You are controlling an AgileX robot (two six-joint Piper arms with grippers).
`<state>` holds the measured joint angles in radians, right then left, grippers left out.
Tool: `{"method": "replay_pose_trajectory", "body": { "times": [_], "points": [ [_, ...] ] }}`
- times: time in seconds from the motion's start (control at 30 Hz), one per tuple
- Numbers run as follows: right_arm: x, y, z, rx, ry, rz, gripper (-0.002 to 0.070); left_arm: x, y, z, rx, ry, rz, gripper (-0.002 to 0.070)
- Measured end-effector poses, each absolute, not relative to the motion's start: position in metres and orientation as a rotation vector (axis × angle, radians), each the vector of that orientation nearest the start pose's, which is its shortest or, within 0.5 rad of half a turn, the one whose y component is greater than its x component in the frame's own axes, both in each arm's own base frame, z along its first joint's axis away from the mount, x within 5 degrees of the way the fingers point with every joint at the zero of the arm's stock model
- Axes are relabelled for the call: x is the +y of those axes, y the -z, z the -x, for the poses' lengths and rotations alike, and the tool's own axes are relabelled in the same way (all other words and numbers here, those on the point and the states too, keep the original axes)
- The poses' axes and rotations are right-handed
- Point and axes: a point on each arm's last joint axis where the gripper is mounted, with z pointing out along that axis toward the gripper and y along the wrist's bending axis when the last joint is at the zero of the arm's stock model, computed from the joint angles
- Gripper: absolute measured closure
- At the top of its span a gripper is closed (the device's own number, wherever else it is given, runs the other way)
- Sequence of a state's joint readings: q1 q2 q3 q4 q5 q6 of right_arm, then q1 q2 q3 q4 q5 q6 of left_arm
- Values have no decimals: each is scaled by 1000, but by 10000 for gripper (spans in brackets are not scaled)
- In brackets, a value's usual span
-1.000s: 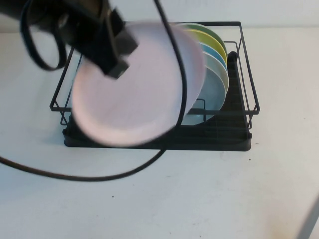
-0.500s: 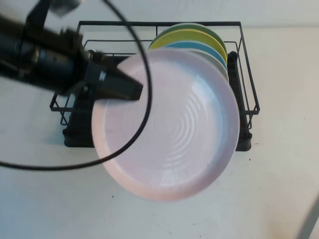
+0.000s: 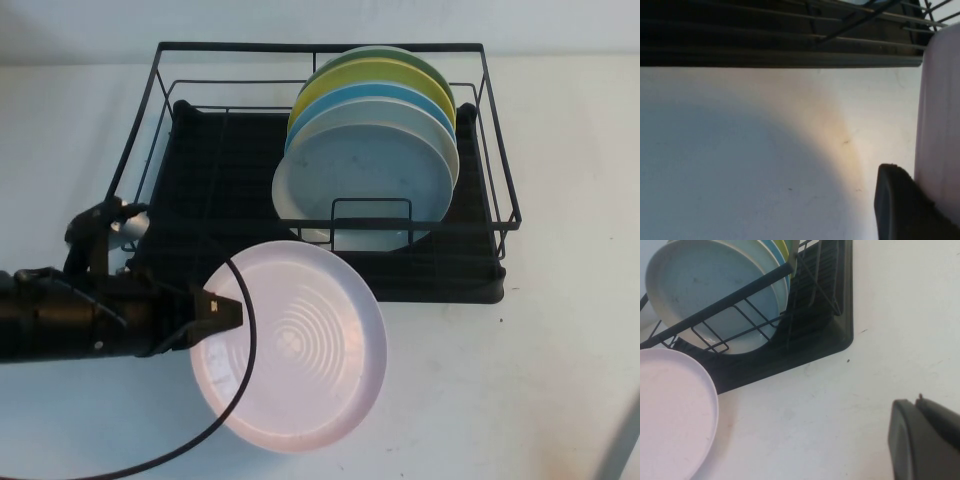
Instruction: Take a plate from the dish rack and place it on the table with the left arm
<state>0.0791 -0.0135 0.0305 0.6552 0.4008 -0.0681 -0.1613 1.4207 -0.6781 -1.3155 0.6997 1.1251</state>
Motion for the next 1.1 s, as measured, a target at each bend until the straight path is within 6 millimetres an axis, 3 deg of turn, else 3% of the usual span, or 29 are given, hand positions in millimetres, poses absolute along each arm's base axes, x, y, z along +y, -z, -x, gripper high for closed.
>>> {"method": "replay_pose_trajectory", "body": {
  "times": [0.37,0.47,0.6,0.73,0.83,0.97,1.03,1.1],
  "points": [
    [26,-175,-49,1849,-657,-263,696,-102,-172,-265,2387,990,-327,578],
    [26,-175,-49,1849,-657,-263,696,-103,-164,-270,2363,986,-352,504],
    [26,-175,-49,1849,-657,-263,696,-104,-162,-271,2336,965,-403,326],
    [26,-175,-49,1849,-657,-263,696,-103,-163,-272,2307,937,-460,235],
    [26,-175,-49,1849,-657,-263,696,-93,-175,-277,2260,893,-466,216],
    [26,-175,-49,1849,-657,-263,696,-69,-208,-282,2153,796,-434,226],
    [26,-175,-49,1849,-657,-263,696,-55,-230,-279,2088,733,-412,284],
    [26,-175,-49,1849,-657,-263,696,-44,-252,-271,2022,674,-399,419]
  ]
}}
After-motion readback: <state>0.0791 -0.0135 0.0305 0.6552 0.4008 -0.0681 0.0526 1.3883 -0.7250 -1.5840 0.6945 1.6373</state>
